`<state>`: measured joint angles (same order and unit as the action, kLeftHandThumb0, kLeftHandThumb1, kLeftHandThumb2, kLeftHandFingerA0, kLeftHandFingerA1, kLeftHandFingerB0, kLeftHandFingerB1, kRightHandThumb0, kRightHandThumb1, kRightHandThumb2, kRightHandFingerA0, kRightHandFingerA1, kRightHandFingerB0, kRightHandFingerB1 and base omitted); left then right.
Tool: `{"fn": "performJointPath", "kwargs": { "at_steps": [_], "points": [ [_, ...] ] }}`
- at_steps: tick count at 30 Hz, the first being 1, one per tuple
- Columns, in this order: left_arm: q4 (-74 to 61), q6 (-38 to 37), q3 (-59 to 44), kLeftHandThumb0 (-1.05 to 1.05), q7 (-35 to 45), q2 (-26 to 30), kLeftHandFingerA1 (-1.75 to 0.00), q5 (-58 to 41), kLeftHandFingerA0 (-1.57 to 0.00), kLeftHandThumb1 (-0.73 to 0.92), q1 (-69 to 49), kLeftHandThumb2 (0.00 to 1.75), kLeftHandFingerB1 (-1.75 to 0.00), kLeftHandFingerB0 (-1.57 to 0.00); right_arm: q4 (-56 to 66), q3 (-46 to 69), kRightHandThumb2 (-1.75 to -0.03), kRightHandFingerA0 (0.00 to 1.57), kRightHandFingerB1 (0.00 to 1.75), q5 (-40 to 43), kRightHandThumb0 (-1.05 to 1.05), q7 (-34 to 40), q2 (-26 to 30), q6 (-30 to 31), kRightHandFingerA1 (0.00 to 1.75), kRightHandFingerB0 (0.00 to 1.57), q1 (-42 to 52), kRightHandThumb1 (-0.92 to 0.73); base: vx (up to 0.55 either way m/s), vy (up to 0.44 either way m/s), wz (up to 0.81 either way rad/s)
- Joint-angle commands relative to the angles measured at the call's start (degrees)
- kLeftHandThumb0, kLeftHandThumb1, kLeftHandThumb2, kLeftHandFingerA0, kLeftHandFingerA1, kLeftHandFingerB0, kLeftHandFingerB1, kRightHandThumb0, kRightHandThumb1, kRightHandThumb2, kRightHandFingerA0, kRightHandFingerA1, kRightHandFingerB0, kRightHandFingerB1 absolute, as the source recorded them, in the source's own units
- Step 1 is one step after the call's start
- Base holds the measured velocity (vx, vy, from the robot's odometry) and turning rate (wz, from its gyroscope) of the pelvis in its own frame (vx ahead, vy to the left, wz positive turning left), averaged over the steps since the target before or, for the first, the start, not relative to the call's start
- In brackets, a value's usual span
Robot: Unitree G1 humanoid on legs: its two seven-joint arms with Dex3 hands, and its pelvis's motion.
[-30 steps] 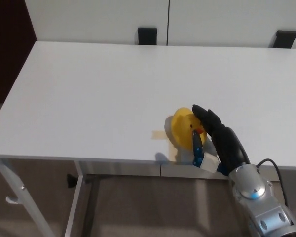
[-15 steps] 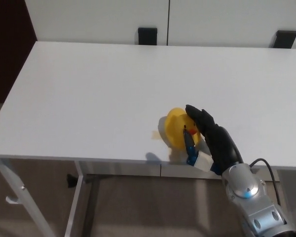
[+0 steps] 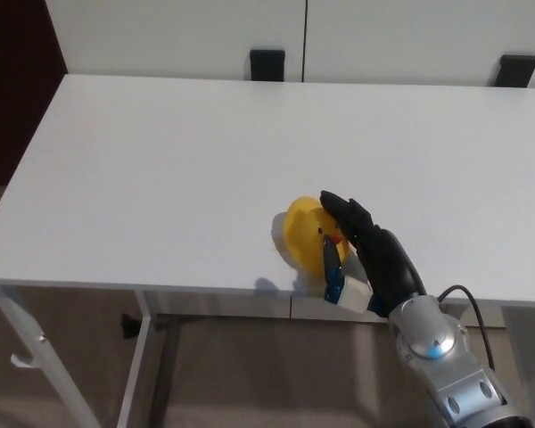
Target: The robot uses its right hand to push the yellow duck toy to the center of the white desk.
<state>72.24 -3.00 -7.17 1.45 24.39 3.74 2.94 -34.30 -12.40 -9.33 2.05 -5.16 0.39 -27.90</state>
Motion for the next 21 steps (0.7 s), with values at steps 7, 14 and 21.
{"fn": "performJointPath", "kwargs": {
  "at_steps": [7, 14, 21],
  "points": [
    [-0.07, -0.18, 0.08, 0.59, 0.46, -0.03, -0.99, -0.11, -1.28, -0.34, -1.03, 1.70, -1.06, -1.30, 2.80, -5.46, -0.88, 0.00, 0.00, -17.32, -1.00, 18.53, 5.88, 4.67, 0.00, 0.00, 1.43, -0.92, 0.00, 0.000, 0.00],
    [0.05, -0.23, -0.04, 0.63, 0.20, -0.16, -1.00, -0.18, -1.38, -0.37, -1.39, 1.73, -1.01, -1.25, 5.60, -3.72, -0.98, 0.00, 0.00, -19.91, -1.02, 25.39, 7.46, 4.40, 0.00, 0.00, 1.57, -0.85, 0.00, 0.000, 0.00],
    [-0.14, -0.88, 0.05, 0.60, 0.54, -0.09, -0.98, -0.11, -1.33, -0.43, -2.10, 1.68, -1.00, -1.33, 11.40, -0.85, -0.85, 0.00, 0.00, -21.39, -1.04, 28.00, 10.97, 3.53, 0.00, 0.00, 2.33, -0.92, 0.00, 0.000, 0.00]
  ]
}}
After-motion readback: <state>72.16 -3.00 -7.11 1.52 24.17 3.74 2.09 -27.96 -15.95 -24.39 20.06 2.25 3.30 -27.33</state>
